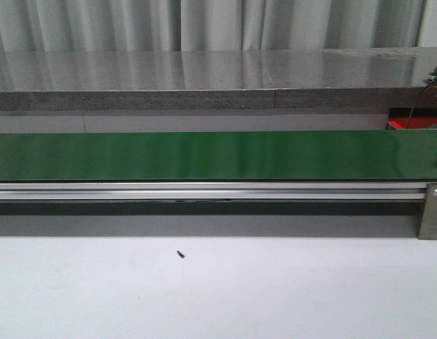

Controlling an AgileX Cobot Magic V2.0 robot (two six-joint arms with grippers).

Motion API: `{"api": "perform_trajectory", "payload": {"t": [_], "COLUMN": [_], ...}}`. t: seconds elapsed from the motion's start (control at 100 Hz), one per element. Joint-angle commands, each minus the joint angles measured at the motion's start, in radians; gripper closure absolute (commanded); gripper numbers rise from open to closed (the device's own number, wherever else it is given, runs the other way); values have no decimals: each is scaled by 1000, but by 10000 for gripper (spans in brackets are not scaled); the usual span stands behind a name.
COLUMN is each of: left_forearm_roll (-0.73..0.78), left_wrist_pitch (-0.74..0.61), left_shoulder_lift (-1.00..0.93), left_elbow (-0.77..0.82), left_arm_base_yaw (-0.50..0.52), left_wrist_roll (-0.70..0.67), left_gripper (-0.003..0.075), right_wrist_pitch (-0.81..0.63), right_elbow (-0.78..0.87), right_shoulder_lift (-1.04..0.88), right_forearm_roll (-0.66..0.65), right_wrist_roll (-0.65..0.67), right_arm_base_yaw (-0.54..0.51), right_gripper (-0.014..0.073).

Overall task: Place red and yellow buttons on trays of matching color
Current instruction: 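Carry the red button over the red tray with the right gripper, then release the button in the red tray and raise the right gripper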

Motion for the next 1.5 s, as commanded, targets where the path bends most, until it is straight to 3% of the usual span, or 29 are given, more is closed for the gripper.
{"api": "perform_trajectory", "payload": {"t": [0.0, 0.29, 0.82, 0.92, 1.04, 1.14, 1.49], "left_forearm_roll": [-19, -19, -19, -19, -19, -19, -19], "left_wrist_pitch": [-67, -67, -67, -67, -67, -67, -67], "left_shoulder_lift": [-4, -4, -4, -4, -4, -4, -4], "left_elbow": [-26, -26, -26, -26, -26, -26, -26], "left_arm_base_yaw": [-7, -7, -7, -7, -7, -7, -7], "left_wrist_roll": [0, 0, 0, 0, 0, 0, 0], "left_gripper": [740, 740, 740, 740, 740, 740, 740], "right_wrist_pitch": [-36, -93, -110, -110, -102, -99, -76], "right_elbow": [-75, -178, -179, -179, -179, -179, -195], "right_shoulder_lift": [1, 174, 264, 264, 264, 262, 142], "right_forearm_roll": [33, 23, -26, -26, -26, -26, -11], "right_wrist_roll": [-17, -17, -17, -17, -17, -17, -15], "right_arm_base_yaw": [-6, -6, -6, -6, -6, -6, -6], "right_gripper": [400, 400, 394, 328, 141, 50, 41]}}
